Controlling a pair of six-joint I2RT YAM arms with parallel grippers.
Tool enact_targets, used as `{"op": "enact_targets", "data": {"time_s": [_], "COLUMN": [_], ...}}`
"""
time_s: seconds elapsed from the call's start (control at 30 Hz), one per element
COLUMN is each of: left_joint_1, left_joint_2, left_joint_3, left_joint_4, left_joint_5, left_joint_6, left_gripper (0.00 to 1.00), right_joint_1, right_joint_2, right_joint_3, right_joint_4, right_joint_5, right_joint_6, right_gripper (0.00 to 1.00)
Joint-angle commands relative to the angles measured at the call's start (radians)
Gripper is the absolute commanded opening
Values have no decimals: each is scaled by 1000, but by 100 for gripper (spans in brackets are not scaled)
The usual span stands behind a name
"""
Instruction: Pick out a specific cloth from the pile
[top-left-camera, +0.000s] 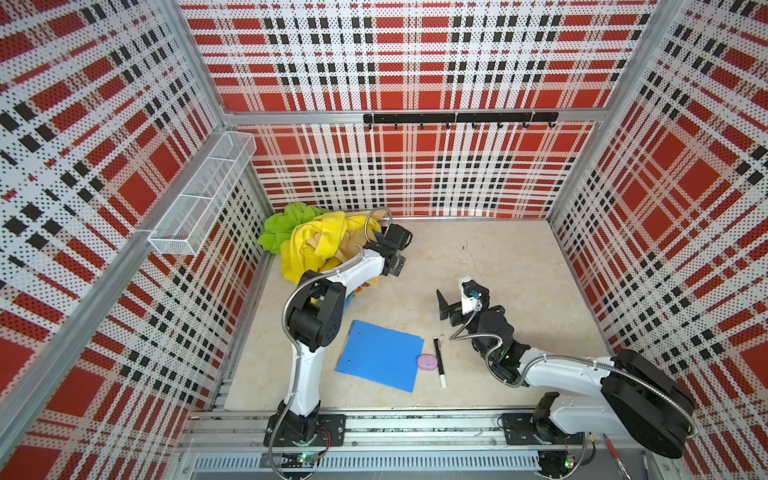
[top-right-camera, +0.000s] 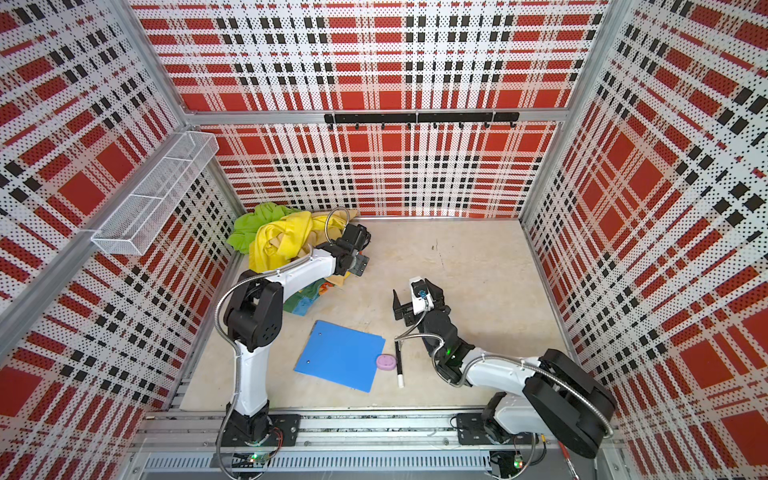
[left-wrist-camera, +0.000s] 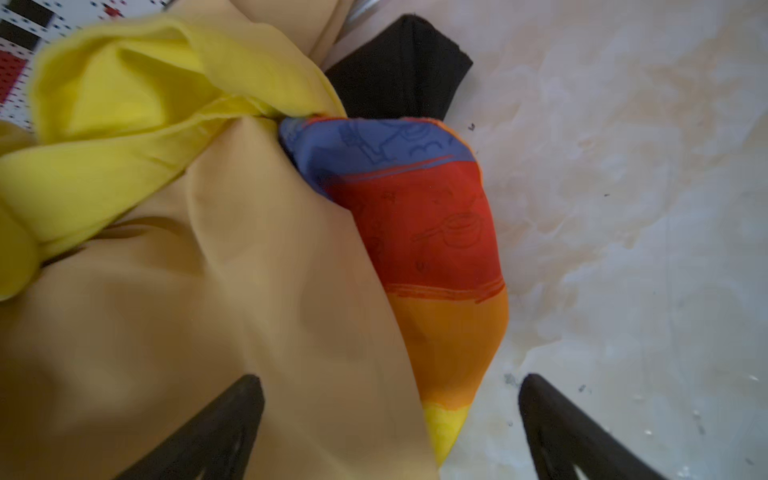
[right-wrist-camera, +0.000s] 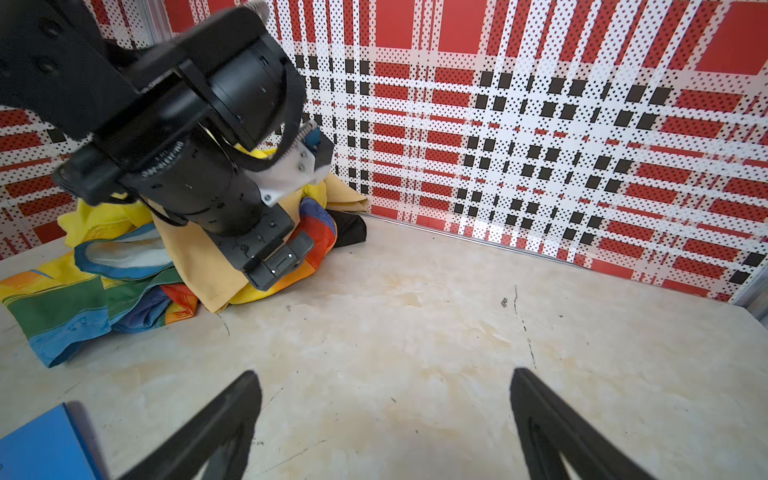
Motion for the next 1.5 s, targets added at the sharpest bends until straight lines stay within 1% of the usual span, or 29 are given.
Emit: {"op": "enact_targets", "data": {"time_s": [0.0, 0.07, 0.17, 0.33, 0.57, 0.6, 0.63, 0.7, 0.73, 0.77, 0.87, 0.97, 1.0, 1.03, 1.1, 1.13, 1.17, 1.2, 1.33, 1.37, 1.43, 1.47], "left_joint_1": [53, 85, 104, 115, 172, 178, 182, 199, 211, 222, 232, 233, 236, 239, 260, 260, 295, 304, 368, 390, 437, 466], "left_joint_2": [45, 50, 82, 169, 265, 278, 287, 305, 313, 319, 323, 295, 272, 245, 169, 129, 92, 62, -13, -31, -70, -99], "left_joint_3": [61, 60, 80, 156, 267, 285, 300, 326, 334, 344, 365, 390, 398, 403, 401, 397, 403, 414, 480, 480, 451, 412], "left_joint_4": [-63, -55, -48, -96, -136, -147, -155, -164, -166, -166, -167, -171, -169, -155, -81, -32, 9, 37, 63, 61, 58, 72], "left_joint_5": [65, 93, 129, 77, 108, 122, 141, 206, 246, 288, 366, 449, 487, 540, 716, 776, 821, 853, 913, 908, 897, 896], "left_joint_6": [-61, -85, -72, -57, -80, -79, -83, -105, -117, -128, -139, -159, -168, -182, -230, -265, -298, -314, -364, -366, -367, -375], "left_gripper": [99, 99, 99, 99, 98, 93, 83, 55, 37, 25, 10, 2, 2, 1, 0, 0, 0, 0, 0, 0, 0, 0], "right_joint_1": [3, 3, 3, 3, 3, 3, 2, 3, 3, 2, 2, 2, 2, 3, 2, 2, 3, 3, 3, 3, 3, 3], "right_joint_2": [5, 10, 22, 34, 46, 47, 48, 48, 51, 55, 57, 51, 51, 50, 56, 60, 62, 63, 52, 48, 43, 42], "right_joint_3": [29, 33, 38, 46, 48, 49, 50, 49, 49, 51, 55, 53, 52, 52, 53, 55, 56, 58, 55, 53, 51, 51], "right_joint_4": [25, 25, 20, 16, 15, 15, 16, 14, 13, 13, 11, 9, 9, 9, 10, 10, 9, 7, 5, 6, 5, 5], "right_joint_5": [20, 28, 29, 32, 33, 33, 36, 35, 35, 35, 34, 37, 38, 37, 36, 35, 34, 31, 33, 35, 33, 33], "right_joint_6": [-17, -17, -15, -15, -17, -17, -17, -17, -17, -17, -18, -18, -18, -18, -18, -18, -18, -18, -18, -18, -18, -18], "right_gripper": [100, 100, 100, 100, 100, 100, 100, 100, 100, 100, 100, 100, 100, 100, 100, 100, 100, 100, 100, 100, 100, 100]}}
